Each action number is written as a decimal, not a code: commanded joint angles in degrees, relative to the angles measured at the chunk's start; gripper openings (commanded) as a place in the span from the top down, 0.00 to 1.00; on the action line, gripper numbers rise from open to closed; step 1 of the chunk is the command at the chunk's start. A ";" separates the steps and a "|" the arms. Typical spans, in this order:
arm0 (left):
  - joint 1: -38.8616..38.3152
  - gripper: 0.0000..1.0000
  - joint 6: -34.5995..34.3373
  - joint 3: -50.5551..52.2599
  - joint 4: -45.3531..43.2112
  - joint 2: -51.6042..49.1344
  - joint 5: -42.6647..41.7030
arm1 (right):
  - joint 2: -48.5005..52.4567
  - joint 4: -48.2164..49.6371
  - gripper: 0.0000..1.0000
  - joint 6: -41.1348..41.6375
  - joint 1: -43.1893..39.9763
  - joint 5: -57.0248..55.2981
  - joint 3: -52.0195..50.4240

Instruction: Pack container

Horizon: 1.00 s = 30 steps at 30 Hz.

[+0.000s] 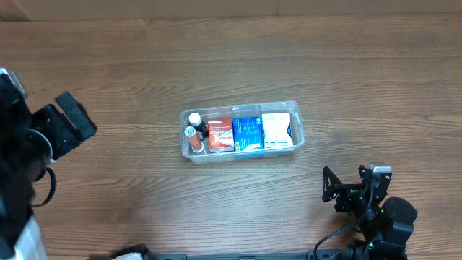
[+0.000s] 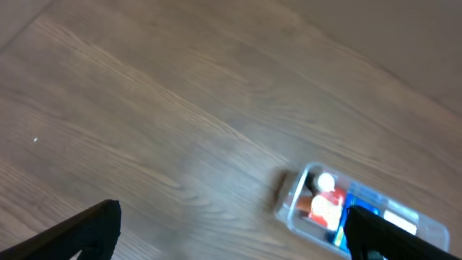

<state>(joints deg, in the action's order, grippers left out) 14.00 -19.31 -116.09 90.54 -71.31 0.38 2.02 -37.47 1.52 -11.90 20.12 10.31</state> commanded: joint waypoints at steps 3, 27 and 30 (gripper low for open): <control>-7.23 0.00 14.47 19.80 -20.52 14.25 -6.60 | -0.68 0.15 0.00 0.15 0.33 0.11 -0.83; -11.47 0.00 15.10 101.72 -53.59 71.30 -15.10 | -0.68 0.15 0.00 0.15 0.33 0.11 -0.83; -11.45 0.00 15.06 103.60 -53.75 71.12 -15.06 | -0.68 0.15 0.00 0.15 0.33 0.11 -0.83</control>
<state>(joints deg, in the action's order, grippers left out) 2.96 -5.37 -14.26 37.41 -1.19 -13.96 1.87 -37.28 1.50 -11.90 20.14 10.22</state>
